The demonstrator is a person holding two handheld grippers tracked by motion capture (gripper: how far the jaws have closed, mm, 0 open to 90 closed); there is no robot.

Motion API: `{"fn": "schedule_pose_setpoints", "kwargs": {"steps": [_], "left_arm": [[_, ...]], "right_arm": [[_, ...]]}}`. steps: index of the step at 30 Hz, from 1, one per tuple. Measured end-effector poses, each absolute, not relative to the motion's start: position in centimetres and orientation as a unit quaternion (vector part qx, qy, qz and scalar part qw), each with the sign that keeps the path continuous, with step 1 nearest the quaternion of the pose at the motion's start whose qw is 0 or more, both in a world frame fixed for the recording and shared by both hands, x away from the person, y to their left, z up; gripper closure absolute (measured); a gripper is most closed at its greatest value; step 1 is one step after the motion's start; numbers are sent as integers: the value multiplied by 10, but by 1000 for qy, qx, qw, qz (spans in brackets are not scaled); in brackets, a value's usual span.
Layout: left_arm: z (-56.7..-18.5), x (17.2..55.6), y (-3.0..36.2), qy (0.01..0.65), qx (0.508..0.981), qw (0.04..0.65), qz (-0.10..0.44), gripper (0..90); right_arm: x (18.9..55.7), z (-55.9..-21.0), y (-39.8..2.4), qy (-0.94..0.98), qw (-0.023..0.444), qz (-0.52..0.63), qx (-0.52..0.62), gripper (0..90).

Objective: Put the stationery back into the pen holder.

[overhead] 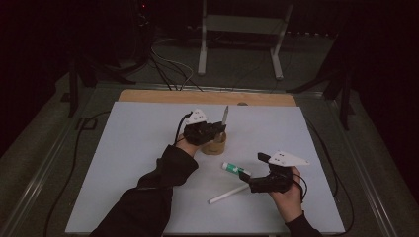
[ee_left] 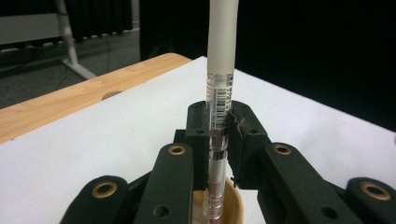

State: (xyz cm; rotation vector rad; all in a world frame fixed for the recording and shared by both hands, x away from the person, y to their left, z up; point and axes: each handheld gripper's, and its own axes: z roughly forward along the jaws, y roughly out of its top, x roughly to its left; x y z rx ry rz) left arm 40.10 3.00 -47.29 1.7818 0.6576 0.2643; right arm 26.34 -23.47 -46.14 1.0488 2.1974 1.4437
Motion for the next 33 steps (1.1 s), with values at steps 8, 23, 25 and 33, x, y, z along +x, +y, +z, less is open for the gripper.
{"fn": "schedule_pose_setpoints", "kwargs": {"steps": [8,23,25,33], "left_arm": [[-471,397,28,280,767,564,125,689],[-446,387,47,300,754,573,112,163],[-442,385,52,302,753,575,106,155],[-430,370,72,281,761,579,80,19]], "right_arm": [[264,-461,-235,765,151,506,368,17],[264,-458,-238,759,164,528,344,17],[263,-457,-239,759,172,525,346,17],[264,-451,-240,759,171,532,334,17]]}}
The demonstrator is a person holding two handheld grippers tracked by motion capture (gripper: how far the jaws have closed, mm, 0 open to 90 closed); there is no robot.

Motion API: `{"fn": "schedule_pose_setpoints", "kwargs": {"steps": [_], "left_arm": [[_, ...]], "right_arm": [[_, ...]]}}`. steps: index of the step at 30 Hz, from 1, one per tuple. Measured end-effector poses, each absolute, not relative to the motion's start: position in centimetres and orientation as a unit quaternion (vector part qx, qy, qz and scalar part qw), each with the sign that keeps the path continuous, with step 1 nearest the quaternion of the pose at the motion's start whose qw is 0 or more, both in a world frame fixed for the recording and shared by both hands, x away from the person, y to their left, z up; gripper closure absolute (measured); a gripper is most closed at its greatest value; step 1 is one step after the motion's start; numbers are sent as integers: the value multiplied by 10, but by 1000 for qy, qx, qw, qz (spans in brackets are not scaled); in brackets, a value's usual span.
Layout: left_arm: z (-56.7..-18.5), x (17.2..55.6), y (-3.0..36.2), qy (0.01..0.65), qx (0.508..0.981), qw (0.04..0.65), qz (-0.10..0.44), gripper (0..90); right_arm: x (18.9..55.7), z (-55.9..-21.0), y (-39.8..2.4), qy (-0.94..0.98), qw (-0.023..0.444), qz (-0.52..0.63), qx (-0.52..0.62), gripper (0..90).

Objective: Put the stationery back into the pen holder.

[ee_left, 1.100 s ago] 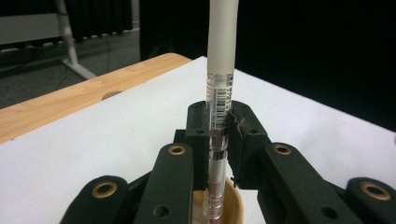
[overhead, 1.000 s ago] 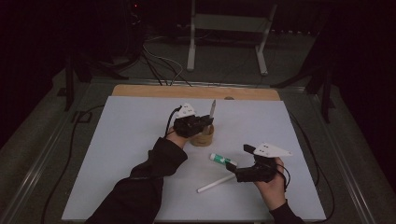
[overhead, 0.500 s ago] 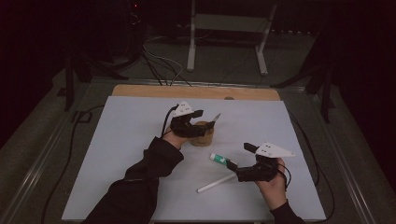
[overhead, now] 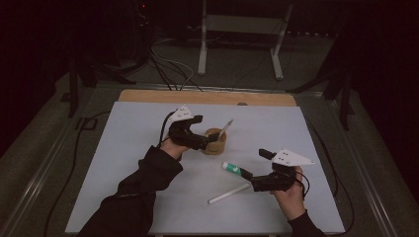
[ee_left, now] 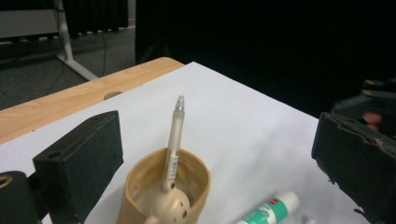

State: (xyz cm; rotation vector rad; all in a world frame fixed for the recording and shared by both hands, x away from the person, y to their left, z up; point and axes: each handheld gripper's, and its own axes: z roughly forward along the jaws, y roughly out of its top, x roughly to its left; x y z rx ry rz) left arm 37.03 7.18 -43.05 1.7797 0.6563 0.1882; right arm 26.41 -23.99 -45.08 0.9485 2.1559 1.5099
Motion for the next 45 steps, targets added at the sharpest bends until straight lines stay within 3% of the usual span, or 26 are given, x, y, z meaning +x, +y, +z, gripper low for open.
{"fn": "schedule_pose_setpoints", "kwargs": {"steps": [12,16,45], "left_arm": [[-424,347,103,253,758,597,70,16],[-422,340,112,250,756,601,66,16],[-467,286,146,235,770,592,34,17]], "right_arm": [[270,-437,-249,748,195,555,307,17],[275,-435,-249,762,166,549,300,18],[295,-470,-245,815,107,496,280,24]]}}
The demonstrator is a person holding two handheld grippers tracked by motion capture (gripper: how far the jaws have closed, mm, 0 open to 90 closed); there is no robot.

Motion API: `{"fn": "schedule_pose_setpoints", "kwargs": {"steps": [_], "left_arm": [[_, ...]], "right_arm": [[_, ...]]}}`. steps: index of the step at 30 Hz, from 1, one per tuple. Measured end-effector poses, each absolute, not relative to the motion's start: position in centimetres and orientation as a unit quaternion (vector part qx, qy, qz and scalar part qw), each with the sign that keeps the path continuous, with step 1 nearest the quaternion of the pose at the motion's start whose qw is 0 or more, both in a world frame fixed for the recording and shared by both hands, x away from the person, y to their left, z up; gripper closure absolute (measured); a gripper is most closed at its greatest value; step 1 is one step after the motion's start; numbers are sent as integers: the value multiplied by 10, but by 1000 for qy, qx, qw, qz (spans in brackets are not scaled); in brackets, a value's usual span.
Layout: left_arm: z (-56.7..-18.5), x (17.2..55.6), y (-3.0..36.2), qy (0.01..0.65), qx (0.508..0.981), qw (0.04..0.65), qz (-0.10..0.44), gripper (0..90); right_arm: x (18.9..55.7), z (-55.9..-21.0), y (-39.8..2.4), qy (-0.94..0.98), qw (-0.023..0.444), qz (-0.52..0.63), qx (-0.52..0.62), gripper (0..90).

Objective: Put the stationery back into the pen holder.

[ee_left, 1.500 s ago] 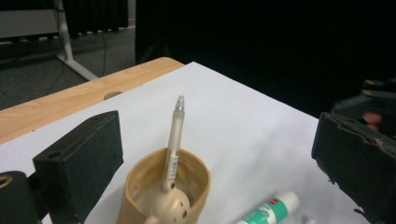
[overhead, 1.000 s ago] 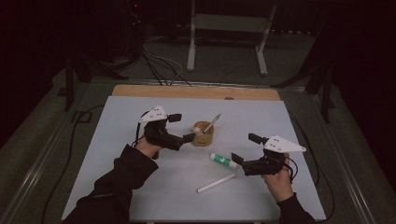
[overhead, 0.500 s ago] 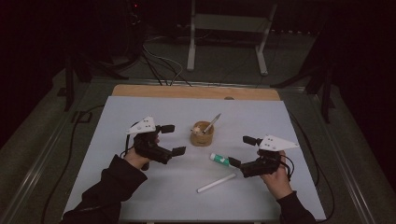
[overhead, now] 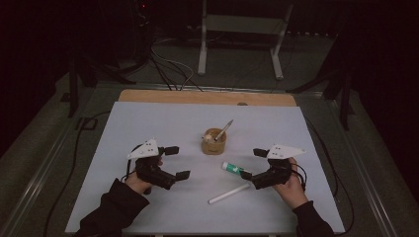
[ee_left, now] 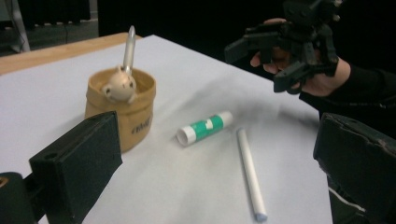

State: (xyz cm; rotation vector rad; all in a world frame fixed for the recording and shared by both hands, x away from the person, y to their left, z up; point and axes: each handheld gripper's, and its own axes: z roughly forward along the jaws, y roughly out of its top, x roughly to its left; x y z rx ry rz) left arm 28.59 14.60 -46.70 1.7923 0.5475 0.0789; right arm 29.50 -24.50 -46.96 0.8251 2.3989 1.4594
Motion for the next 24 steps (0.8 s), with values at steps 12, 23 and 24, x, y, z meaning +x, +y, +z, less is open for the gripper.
{"fn": "schedule_pose_setpoints", "kwargs": {"steps": [12,23,24], "left_arm": [[-482,274,152,239,770,590,30,16],[-486,272,150,237,774,586,31,16],[-486,272,151,237,774,587,31,16]], "right_arm": [[305,-491,-253,836,92,462,283,317],[312,-504,-259,852,75,437,277,449],[313,-505,-258,855,75,432,276,451]]}}
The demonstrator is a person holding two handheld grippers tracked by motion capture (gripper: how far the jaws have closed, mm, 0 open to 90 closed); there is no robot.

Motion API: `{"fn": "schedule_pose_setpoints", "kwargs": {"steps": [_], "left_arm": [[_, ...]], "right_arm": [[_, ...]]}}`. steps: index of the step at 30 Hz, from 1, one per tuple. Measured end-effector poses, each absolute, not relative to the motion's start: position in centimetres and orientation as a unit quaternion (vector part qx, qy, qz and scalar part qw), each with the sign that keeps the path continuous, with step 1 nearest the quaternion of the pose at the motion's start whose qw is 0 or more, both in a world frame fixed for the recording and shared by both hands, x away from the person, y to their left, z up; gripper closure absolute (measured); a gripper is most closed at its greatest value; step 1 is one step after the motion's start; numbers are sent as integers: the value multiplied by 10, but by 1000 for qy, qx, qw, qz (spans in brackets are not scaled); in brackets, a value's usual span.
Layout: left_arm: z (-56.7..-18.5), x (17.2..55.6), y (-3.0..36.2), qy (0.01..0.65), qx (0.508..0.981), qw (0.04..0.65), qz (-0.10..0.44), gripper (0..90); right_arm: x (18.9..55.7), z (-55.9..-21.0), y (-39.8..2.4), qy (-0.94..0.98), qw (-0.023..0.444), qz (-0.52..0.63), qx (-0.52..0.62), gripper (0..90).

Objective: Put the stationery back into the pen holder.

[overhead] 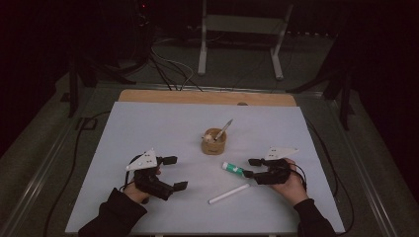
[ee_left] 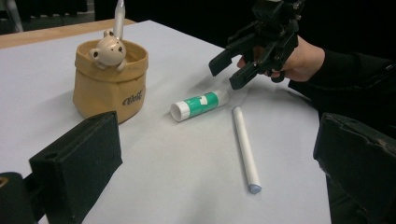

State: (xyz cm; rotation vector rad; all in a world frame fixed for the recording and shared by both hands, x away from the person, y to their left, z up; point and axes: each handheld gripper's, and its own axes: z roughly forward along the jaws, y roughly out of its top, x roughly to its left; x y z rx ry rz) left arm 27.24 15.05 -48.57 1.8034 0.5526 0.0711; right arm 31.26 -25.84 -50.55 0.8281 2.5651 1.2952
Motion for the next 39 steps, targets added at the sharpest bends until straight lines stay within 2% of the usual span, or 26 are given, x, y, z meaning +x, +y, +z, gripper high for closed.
{"fn": "schedule_pose_setpoints", "kwargs": {"steps": [18,30,39], "left_arm": [[-490,274,150,240,775,583,29,16],[-490,276,151,243,774,584,29,16],[-488,276,151,241,775,584,32,17]], "right_arm": [[320,-526,-253,882,59,381,273,562],[322,-526,-248,905,73,345,239,644],[321,-521,-247,897,68,358,253,648]]}}
